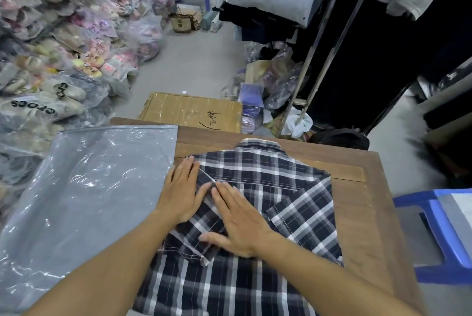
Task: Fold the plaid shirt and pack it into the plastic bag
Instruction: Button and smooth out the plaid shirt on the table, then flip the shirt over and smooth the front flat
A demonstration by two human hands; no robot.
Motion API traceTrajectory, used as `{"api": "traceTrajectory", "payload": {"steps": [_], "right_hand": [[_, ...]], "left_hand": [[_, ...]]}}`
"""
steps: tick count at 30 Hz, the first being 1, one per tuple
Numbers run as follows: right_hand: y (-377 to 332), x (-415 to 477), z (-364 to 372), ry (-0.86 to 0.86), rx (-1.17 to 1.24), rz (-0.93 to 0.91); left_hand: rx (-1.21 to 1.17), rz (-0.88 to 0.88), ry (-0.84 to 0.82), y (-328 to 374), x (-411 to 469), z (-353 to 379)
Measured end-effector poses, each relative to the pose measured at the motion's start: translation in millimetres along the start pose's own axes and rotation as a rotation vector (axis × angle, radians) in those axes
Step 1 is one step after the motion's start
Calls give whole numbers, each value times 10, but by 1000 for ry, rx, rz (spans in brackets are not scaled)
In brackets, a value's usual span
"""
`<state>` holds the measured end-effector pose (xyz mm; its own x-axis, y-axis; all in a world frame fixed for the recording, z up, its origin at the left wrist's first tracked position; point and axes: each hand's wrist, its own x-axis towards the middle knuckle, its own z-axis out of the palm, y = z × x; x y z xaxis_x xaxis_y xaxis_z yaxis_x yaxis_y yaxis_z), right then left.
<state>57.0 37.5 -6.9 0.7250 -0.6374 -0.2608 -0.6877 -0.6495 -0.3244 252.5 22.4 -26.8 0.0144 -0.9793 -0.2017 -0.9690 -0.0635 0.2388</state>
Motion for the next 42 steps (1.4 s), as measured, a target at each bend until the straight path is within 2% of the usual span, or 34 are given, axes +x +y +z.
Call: {"api": "traceTrajectory", "payload": {"steps": [3,5,9,12,16,19,25,30,36,42], "right_hand": [[449,-142,-271,232,51,102],[853,-275,-438,331,94,337],[1474,-625,-687,335,161,826],[1681,-828,-753,304,424,957],[1816,-882,-716,343,723,999],[1873,-876,-714,330,875,1030],[1976,-838,-1083,320,908,946],[2043,-612,-1696,541,1006,895],[2120,-394,-2387,845,939,801],[2168,-336,-2834,1051,988,680]], "left_hand": [[-182,-48,120,17,145,-193],[-294,-137,116,6,273,-291],[-430,-288,-12,-61,514,-434],[-398,-359,-79,-62,627,-508],[-375,-412,-142,-58,717,-563],[-361,-365,-210,-50,712,-647],[-527,-278,-223,-12,803,-991],[-660,-225,-9,290,1113,-1493],[-667,-124,272,547,1474,-2134],[-734,-6,427,715,1631,-2556]]}}
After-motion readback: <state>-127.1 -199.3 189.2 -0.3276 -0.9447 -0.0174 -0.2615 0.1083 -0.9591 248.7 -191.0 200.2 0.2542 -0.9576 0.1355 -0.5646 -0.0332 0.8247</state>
